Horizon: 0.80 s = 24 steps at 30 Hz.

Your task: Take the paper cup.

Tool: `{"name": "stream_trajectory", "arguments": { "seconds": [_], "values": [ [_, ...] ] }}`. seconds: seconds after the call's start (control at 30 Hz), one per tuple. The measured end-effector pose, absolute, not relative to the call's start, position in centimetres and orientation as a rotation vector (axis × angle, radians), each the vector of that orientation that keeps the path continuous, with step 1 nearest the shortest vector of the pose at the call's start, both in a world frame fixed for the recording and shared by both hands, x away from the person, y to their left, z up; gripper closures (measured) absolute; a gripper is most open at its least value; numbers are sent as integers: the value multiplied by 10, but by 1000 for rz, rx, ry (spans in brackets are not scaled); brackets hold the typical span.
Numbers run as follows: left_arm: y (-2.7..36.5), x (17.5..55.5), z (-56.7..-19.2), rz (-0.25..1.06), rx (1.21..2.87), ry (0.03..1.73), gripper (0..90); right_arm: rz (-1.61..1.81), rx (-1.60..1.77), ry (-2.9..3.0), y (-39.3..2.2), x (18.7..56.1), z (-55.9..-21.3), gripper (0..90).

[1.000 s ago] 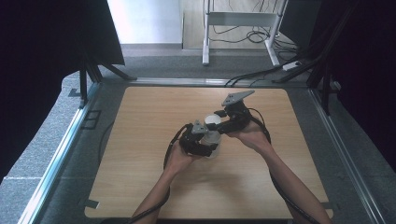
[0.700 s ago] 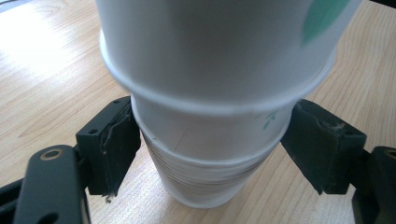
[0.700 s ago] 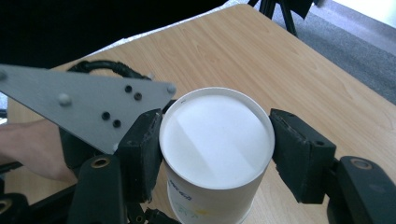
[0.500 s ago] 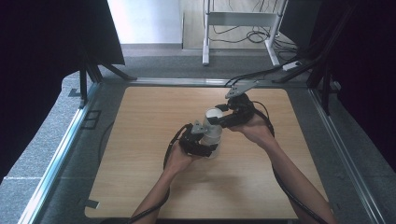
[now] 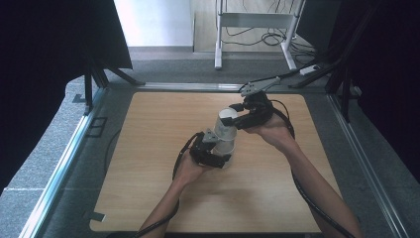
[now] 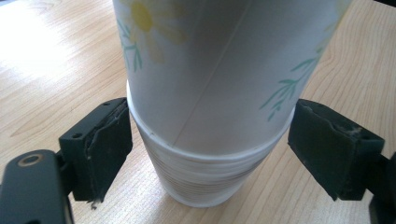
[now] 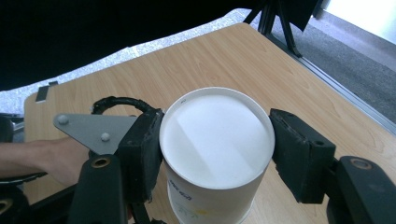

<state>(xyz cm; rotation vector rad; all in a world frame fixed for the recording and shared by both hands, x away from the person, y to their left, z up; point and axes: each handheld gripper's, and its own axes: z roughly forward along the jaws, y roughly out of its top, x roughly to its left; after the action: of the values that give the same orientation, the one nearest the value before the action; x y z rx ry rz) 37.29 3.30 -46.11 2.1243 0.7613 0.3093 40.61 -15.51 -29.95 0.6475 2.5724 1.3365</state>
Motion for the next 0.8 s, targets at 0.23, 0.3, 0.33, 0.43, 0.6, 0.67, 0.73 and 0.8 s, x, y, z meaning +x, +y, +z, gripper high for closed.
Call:
{"name": "stream_trajectory", "arguments": {
  "seconds": [0.23, 0.3, 0.33, 0.43, 0.6, 0.67, 0.73, 0.8],
  "values": [
    [36, 373, -459, 281, 2107, 761, 91, 1345, 641, 2562, -157, 405, -289, 377],
    [37, 372, -459, 273, 2102, 767, 62, 1352, 640, 2560, -158, 404, -286, 377],
    [39, 372, -458, 268, 2107, 762, 56, 1352, 635, 2561, -159, 403, -284, 376],
    [42, 371, -457, 258, 2111, 748, 20, 1364, 632, 2557, -161, 402, -280, 377],
    [50, 367, -454, 244, 2110, 738, 0, 1375, 627, 2553, -166, 397, -274, 376],
    [53, 366, -453, 236, 2108, 737, 0, 1384, 622, 2554, -170, 395, -271, 376],
    [56, 364, -453, 216, 2117, 740, 0, 1385, 620, 2552, -171, 393, -271, 376],
    [59, 361, -452, 221, 2123, 730, 0, 1389, 615, 2552, -173, 390, -269, 376]
  ]
}}
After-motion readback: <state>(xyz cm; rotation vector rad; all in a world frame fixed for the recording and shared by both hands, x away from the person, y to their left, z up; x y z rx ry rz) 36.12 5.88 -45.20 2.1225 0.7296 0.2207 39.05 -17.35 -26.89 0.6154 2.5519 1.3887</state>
